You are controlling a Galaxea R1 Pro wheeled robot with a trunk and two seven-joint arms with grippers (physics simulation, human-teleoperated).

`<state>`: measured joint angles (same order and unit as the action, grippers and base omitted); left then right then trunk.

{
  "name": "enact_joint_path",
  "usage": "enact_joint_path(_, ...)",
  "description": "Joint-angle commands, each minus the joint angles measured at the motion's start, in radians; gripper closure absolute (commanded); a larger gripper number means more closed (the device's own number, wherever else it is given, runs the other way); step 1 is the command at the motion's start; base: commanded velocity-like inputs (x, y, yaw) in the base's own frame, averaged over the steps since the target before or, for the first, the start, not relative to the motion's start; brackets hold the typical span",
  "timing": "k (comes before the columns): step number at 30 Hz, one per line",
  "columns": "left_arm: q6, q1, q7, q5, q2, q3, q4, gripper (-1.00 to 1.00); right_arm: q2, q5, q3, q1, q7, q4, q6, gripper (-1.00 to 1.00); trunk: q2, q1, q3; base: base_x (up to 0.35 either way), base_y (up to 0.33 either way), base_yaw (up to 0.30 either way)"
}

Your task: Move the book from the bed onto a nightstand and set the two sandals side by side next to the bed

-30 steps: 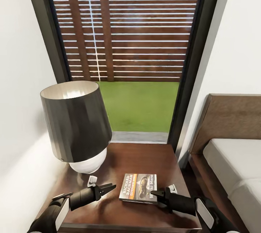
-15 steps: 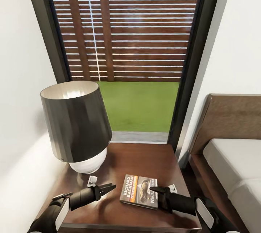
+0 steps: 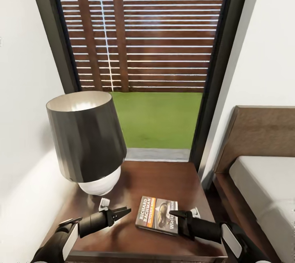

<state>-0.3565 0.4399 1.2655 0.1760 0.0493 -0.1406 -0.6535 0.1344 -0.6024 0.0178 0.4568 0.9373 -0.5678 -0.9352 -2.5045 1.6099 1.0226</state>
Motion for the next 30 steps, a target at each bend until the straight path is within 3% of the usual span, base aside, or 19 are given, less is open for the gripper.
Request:
enact_joint_path(1, -0.011, 0.0, 0.003, 0.003, 0.0, -0.001, 0.0, -1.0, 0.001, 0.004, 0.002, 0.0, 0.001, 0.0, -0.001, -1.0, 0.0, 0.0, 0.001, -0.2, 0.0, 0.0)
enact_joint_path(30, -0.01, 0.0, 0.0, 0.001, 0.0, 0.001, 0.0, -1.0, 0.001, 0.004, 0.002, 0.0, 0.001, 0.0, -0.001, -1.0, 0.0, 0.0, 0.001, -0.065, 0.0, 0.0)
